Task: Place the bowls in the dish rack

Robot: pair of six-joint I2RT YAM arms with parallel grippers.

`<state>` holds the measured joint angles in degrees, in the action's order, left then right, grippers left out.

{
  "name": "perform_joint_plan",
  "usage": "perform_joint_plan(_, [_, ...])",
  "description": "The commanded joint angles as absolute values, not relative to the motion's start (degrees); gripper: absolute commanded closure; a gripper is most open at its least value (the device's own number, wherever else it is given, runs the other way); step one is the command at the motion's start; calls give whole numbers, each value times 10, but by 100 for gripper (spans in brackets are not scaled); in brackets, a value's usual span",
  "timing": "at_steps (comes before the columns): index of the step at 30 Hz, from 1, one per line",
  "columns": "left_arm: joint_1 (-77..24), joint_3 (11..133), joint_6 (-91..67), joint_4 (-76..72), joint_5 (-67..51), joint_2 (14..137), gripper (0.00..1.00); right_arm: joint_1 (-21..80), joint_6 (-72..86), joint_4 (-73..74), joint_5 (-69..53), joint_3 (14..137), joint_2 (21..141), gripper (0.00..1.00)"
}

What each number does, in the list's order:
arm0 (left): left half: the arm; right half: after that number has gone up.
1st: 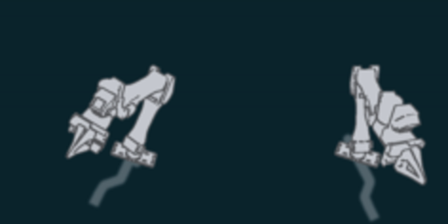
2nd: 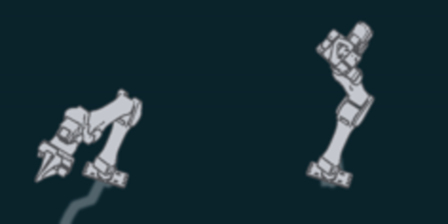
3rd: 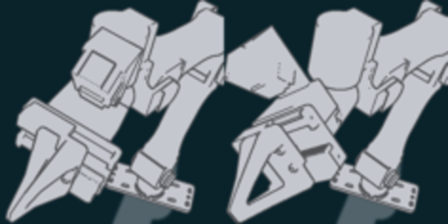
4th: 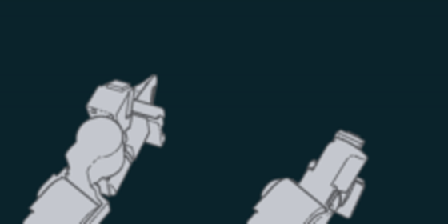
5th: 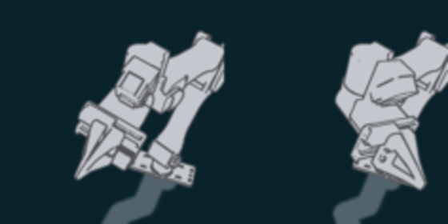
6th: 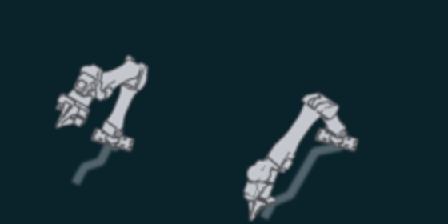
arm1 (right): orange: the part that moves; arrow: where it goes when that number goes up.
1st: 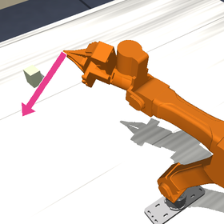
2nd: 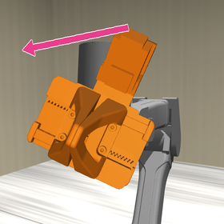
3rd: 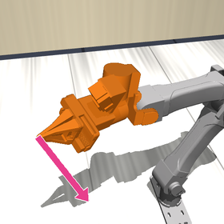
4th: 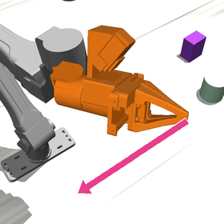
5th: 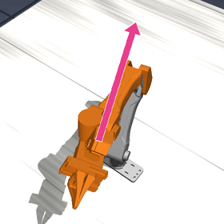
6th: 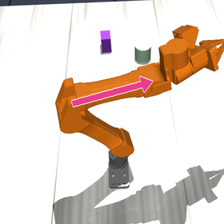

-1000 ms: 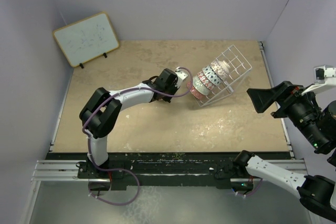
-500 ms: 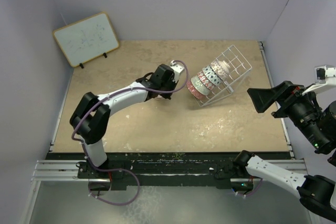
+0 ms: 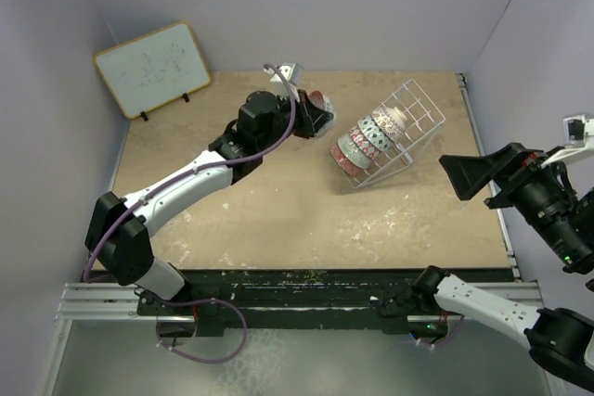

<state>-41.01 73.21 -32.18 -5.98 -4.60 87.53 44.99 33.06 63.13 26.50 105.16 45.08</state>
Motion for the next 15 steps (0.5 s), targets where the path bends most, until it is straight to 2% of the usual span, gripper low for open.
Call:
perform_joint_plan(1, [-410, 723, -480, -320, -76, 876, 100, 452, 321, 610, 243, 1109, 474, 0])
perform_joint_plan(8, [-413, 744, -647, -560, -54, 972, 100, 452, 306, 602, 216, 1151, 488, 0])
perform_joint_plan(15, [-439, 862, -728, -623, -28, 1099, 100, 452, 294, 597, 217, 1150, 487, 0])
